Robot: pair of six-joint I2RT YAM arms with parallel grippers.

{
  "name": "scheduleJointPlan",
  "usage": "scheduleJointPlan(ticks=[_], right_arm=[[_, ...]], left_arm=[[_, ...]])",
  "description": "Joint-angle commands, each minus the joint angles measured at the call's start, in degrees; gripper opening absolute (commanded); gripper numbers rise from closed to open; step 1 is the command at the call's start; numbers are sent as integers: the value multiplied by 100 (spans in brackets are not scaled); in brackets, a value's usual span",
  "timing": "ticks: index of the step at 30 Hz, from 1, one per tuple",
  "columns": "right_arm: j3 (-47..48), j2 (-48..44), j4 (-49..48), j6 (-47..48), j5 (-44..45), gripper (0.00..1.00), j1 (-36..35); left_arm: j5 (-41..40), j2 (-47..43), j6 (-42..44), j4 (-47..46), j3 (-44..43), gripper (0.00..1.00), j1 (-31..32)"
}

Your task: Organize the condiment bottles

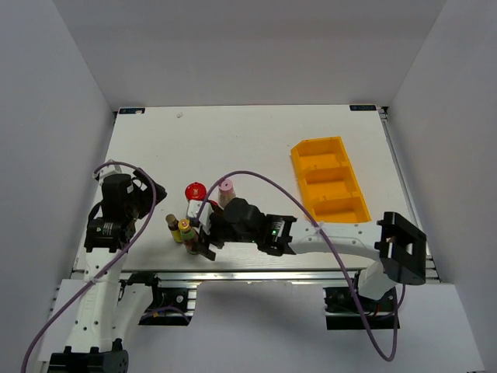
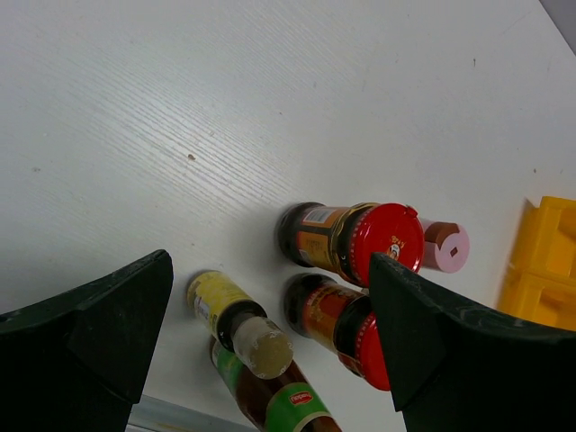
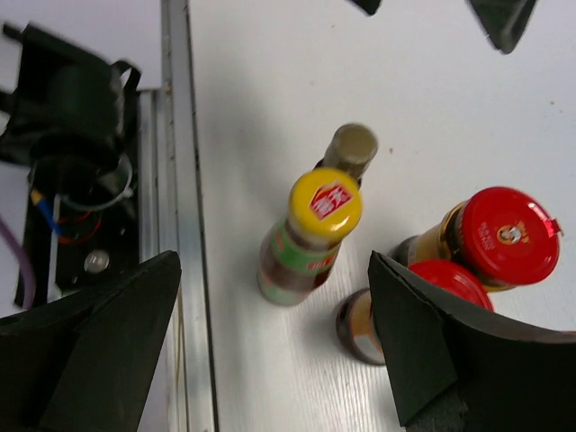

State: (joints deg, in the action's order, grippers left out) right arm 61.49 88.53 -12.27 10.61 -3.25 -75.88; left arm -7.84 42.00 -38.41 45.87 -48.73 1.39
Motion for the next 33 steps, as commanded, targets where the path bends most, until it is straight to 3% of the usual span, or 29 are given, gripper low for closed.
scheduleJointPlan(ticks=[1, 11, 19, 23, 30, 33], right_arm=[[512, 330, -592, -366, 516, 89, -24], [926, 1095, -645, -595, 192, 85, -24], [987, 1447, -926, -806, 553, 71, -24], [812, 1439, -1268, -885, 605, 62, -24], [531, 1272, -1663, -991, 729, 27, -24], [294, 1027, -1848, -1017, 615, 21, -24]], left_arm=[[-166, -130, 80, -25, -137, 98, -16], [-499, -166, 88, 89, -154, 98, -16], [-579, -139, 106, 36, -110, 98, -24], [-579, -96, 106, 10, -58, 98, -16], [-614, -95, 106, 10, -31, 98, -16], [-588, -113, 115, 1, -5, 98, -16]])
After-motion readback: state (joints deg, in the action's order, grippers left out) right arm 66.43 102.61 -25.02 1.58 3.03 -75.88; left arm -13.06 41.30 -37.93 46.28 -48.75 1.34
